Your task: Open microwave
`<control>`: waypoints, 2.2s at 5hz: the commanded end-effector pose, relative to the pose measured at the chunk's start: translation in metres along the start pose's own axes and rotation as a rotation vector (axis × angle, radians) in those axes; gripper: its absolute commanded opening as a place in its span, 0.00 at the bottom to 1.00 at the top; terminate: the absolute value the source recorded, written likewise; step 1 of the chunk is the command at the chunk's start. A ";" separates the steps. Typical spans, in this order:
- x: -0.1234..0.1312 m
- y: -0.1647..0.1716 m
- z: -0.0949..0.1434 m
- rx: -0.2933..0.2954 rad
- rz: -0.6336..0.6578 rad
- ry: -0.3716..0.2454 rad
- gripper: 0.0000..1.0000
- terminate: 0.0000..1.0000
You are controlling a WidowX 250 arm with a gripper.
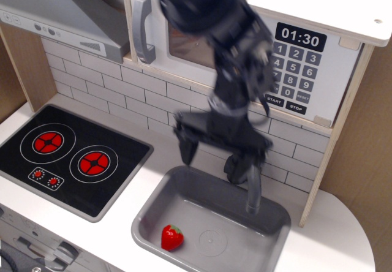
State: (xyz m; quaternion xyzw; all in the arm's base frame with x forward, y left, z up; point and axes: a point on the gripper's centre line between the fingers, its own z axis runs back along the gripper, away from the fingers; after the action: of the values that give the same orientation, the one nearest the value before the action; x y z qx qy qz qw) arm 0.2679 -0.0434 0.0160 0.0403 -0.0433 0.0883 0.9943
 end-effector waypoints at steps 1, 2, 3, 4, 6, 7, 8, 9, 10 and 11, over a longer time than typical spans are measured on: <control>0.033 0.039 0.068 -0.103 0.045 -0.154 1.00 0.00; 0.044 0.066 0.077 -0.117 -0.055 -0.277 1.00 0.00; 0.060 0.093 0.079 -0.136 -0.149 -0.337 1.00 0.00; 0.071 0.109 0.079 -0.154 -0.115 -0.327 1.00 0.00; 0.091 0.125 0.072 -0.111 -0.043 -0.365 1.00 0.00; 0.103 0.127 0.069 -0.091 -0.037 -0.376 1.00 0.00; 0.111 0.128 0.071 -0.077 0.008 -0.390 1.00 0.00; 0.114 0.126 0.066 -0.073 -0.023 -0.414 1.00 0.00; 0.114 0.124 0.066 -0.132 -0.052 -0.412 0.00 0.00; 0.120 0.122 0.063 -0.135 -0.044 -0.415 0.00 0.00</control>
State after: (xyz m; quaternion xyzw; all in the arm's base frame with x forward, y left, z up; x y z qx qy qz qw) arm 0.3509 0.0907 0.0856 -0.0121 -0.2282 0.0514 0.9722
